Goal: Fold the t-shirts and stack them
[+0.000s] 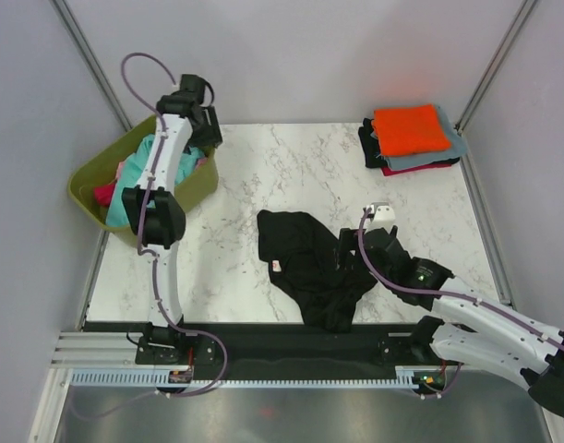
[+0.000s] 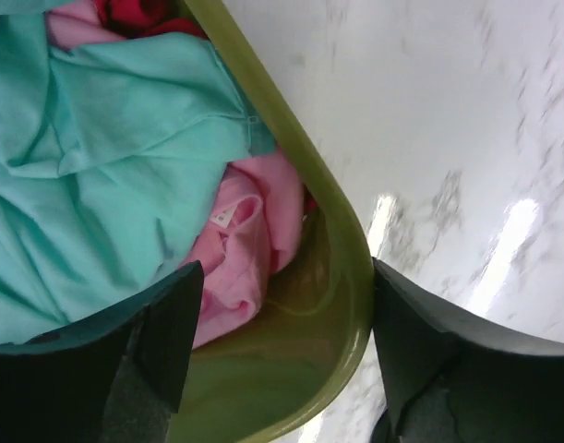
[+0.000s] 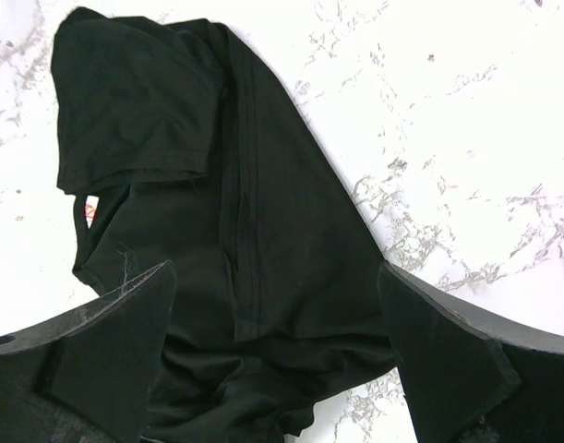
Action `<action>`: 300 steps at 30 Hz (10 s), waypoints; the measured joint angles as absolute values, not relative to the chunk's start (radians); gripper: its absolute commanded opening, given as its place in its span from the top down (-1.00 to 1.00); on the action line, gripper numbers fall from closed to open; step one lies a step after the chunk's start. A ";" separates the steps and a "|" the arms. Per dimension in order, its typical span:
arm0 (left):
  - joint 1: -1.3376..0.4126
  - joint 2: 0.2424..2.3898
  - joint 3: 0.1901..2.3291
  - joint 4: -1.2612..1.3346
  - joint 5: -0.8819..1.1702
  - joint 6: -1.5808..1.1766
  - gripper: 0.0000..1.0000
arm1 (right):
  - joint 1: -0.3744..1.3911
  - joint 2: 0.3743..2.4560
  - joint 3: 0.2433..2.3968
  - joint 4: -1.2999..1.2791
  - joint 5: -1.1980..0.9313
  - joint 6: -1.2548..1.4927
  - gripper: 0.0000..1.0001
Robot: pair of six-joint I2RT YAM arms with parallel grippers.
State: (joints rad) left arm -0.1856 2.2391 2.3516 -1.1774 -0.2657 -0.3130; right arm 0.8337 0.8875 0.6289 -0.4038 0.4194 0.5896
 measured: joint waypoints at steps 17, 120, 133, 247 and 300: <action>-0.186 2.051 2.378 -0.792 -0.209 -0.318 -0.99 | 0.834 0.873 0.595 -0.413 0.374 0.606 -0.96; -1.193 1.945 1.528 -0.647 -0.727 -0.291 -0.32 | 0.820 0.600 0.611 -0.637 0.649 0.890 -0.96; -1.137 2.118 1.544 -0.620 -0.750 -0.250 -0.25 | 0.814 0.577 0.594 -0.669 0.652 0.875 -0.96; -0.444 1.148 1.176 -0.621 -0.504 -0.174 0.96 | 0.118 1.028 0.962 -0.502 0.394 0.486 1.00; -0.443 1.164 0.913 -0.732 -0.181 -0.203 0.96 | 0.541 2.304 1.906 -0.461 0.167 0.407 -0.54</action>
State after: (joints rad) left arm -0.4427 1.1641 0.9131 -0.7319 -0.1810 -0.2031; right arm 0.5407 2.3035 1.9060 -0.4614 0.1673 0.4068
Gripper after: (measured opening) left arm 0.031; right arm 0.776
